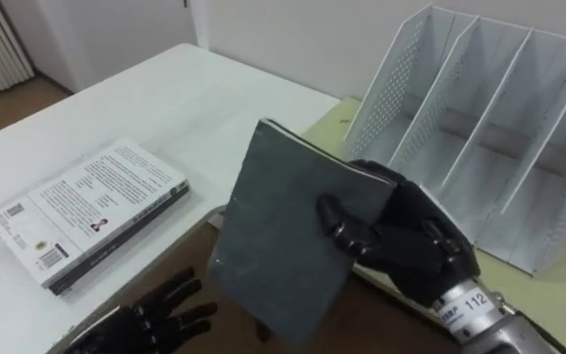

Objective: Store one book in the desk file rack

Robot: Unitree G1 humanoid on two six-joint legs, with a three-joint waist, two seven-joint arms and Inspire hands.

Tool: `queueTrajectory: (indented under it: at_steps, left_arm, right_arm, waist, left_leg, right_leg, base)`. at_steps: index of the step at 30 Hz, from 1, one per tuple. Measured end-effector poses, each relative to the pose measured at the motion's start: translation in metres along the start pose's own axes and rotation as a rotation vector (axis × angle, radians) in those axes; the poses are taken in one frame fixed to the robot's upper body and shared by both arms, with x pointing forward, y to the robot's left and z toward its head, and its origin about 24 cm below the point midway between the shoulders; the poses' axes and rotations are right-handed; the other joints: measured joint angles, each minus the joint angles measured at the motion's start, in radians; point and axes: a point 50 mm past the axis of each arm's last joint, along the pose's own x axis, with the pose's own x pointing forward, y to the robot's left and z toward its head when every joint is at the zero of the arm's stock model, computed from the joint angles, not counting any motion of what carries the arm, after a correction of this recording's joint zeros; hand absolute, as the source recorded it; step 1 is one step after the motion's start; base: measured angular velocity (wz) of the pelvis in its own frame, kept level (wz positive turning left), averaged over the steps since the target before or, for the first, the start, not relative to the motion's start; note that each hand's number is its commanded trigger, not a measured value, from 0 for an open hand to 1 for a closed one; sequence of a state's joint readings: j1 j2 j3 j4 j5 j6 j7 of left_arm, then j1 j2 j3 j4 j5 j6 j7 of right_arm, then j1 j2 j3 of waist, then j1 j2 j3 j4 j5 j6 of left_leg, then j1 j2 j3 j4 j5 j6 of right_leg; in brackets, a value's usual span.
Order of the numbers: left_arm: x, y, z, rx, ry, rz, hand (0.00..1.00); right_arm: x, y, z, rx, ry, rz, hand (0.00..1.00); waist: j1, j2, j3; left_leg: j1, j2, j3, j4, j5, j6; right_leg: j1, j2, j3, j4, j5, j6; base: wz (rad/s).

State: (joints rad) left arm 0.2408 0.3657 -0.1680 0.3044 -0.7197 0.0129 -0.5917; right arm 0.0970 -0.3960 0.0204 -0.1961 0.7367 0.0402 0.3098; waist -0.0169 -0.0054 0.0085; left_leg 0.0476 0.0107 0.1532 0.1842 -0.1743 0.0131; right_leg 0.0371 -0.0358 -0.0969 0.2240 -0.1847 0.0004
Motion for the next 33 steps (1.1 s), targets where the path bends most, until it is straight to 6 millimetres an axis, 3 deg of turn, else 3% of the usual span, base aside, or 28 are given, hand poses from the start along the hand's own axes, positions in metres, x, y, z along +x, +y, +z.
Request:
queueTrajectory:
  at_steps: [5,17,23,28,33]
  left_arm:
    - [0.004,-0.007,-0.032,-0.024,0.107,0.029,0.0]
    - [-0.01,0.0,-0.094,-0.082,0.296,0.231,0.0]
    - [-0.033,0.011,-0.119,-0.11,0.397,0.383,0.0]
    - [-0.051,0.021,-0.134,-0.137,0.45,0.527,0.0]
    - [-0.067,0.024,-0.147,-0.167,0.515,0.595,0.0]
  right_arm:
    - [0.009,0.006,0.009,-0.148,-0.086,-0.177,1.0]
    - [0.004,-0.004,0.03,-0.563,-0.234,-0.597,1.0]
    - [-0.005,-0.005,0.053,-0.585,-0.371,-0.738,1.0]
    - [-0.007,-0.012,0.069,-0.573,-0.467,-0.855,1.0]
    - [-0.013,-0.02,0.082,-0.557,-0.555,-0.987,1.0]
  waist:
    - [-0.032,0.006,0.0036]
    - [-0.034,0.012,-0.0002]
    - [-0.035,0.006,-0.0074]
    - [-0.04,-0.004,-0.0066]
    - [-0.045,-0.02,-0.0158]
  left_leg:
    - [0.003,0.004,0.016,-0.002,-0.001,-0.002]
    - [0.005,0.012,0.089,-0.024,-0.002,-0.005]
    - [0.002,0.013,0.101,-0.027,-0.002,-0.005]
    - [0.008,0.013,0.113,-0.027,-0.002,-0.005]
    - [0.005,0.015,0.113,-0.031,-0.002,-0.005]
  right_leg:
    - [-0.003,0.005,0.016,-0.004,0.002,-0.003]
    - [-0.041,0.018,0.076,-0.004,0.005,-0.004]
    - [-0.05,0.022,0.09,-0.004,0.005,-0.004]
    - [-0.051,0.022,0.099,-0.009,0.005,-0.003]
    - [-0.049,0.025,0.1,-0.019,0.013,-0.001]
  base:
    - [-0.1]
    - [-0.16]
    - [-0.07]
    - [-0.05]
    - [0.0]
